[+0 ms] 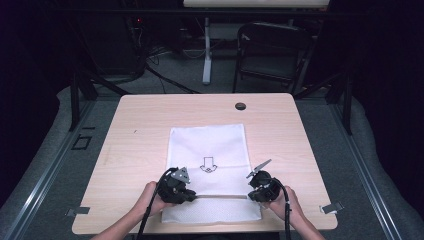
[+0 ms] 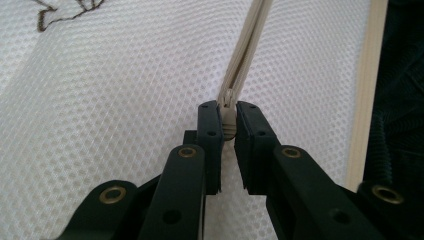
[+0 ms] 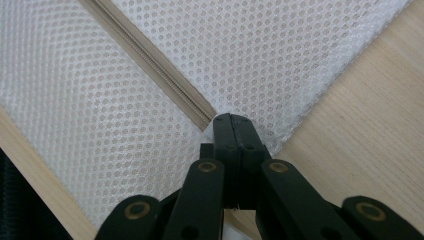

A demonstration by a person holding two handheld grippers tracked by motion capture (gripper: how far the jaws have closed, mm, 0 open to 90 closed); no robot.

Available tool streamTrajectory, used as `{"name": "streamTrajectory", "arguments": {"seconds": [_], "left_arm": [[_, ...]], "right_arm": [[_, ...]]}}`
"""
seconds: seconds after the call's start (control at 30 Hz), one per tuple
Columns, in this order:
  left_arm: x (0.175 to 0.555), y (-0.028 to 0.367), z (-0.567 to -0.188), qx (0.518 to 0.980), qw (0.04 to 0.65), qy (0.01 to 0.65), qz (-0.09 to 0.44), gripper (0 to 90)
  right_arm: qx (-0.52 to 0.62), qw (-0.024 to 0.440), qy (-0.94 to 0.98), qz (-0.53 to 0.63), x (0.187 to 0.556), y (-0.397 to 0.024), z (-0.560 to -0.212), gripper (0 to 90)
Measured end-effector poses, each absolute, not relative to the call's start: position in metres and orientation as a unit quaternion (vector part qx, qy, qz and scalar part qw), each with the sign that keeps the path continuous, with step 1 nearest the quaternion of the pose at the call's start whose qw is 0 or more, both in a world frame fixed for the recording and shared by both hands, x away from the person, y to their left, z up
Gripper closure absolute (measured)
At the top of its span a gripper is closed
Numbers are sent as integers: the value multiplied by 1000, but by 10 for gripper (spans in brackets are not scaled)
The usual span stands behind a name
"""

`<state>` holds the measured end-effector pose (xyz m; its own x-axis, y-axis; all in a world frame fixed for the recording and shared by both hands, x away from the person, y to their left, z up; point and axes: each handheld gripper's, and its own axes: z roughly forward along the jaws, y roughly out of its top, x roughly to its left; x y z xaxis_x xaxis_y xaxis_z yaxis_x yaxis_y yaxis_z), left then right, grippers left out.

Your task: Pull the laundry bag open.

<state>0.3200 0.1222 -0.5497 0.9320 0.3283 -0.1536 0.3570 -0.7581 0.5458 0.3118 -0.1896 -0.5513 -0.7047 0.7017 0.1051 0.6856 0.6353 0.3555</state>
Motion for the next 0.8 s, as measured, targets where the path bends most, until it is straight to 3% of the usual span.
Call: {"name": "streamTrajectory", "arguments": {"seconds": [0.8], "left_arm": [[317, 128, -552, 933, 303, 192, -26, 813]], "right_arm": [[387, 20, 903, 187, 312, -193, -549, 900]]}}
